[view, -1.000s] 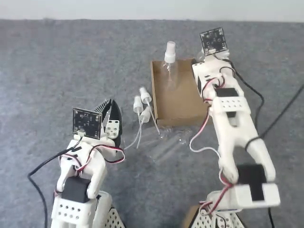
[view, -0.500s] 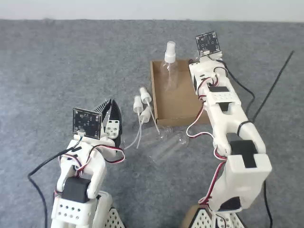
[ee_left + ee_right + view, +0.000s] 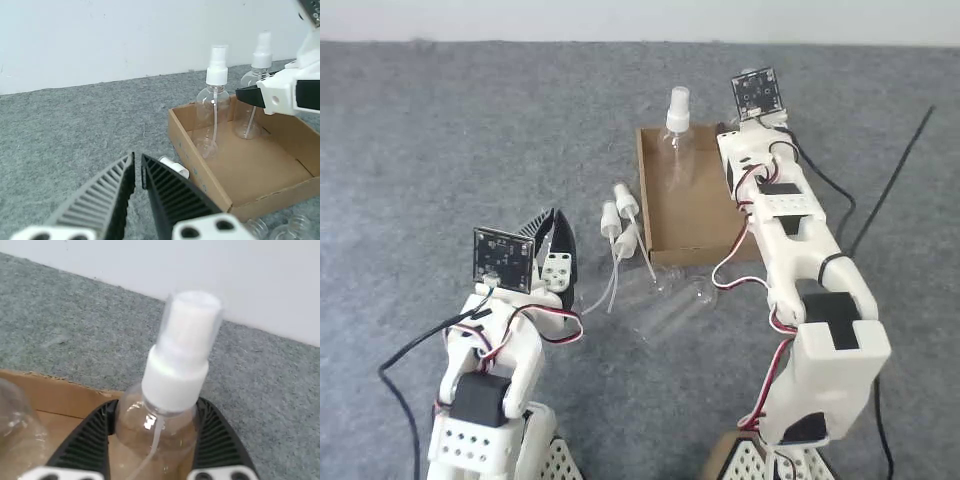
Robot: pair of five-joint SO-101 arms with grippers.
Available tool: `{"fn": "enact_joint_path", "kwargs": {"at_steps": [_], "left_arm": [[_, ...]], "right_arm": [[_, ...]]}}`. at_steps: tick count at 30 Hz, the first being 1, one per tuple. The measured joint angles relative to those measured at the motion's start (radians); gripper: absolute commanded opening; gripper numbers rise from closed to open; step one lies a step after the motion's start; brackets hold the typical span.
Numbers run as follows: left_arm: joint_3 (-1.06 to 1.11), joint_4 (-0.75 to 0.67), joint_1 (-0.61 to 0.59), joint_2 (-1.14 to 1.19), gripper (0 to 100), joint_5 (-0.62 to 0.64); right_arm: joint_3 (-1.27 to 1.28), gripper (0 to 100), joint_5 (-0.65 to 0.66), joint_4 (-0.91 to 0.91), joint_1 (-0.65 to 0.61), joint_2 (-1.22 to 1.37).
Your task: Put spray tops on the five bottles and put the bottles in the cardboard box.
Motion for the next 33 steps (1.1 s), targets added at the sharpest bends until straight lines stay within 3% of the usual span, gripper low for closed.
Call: {"fn": "enact_joint_path", "kwargs": {"at_steps": [6, 16, 33], "left_arm": [[0.0, 0.0, 0.0, 0.0, 1, 0.0], [0.0, 0.0, 0.0, 0.0, 1, 0.0], [0.0, 0.0, 0.0, 0.0, 1, 0.0]], "right_arm": [[0.0, 1.3, 0.0, 0.0, 0.0, 0.0], [0.0, 19.5, 0.0, 0.0, 0.0, 0.0], [0.0, 20.3, 0.0, 0.0, 0.0, 0.002]]}}
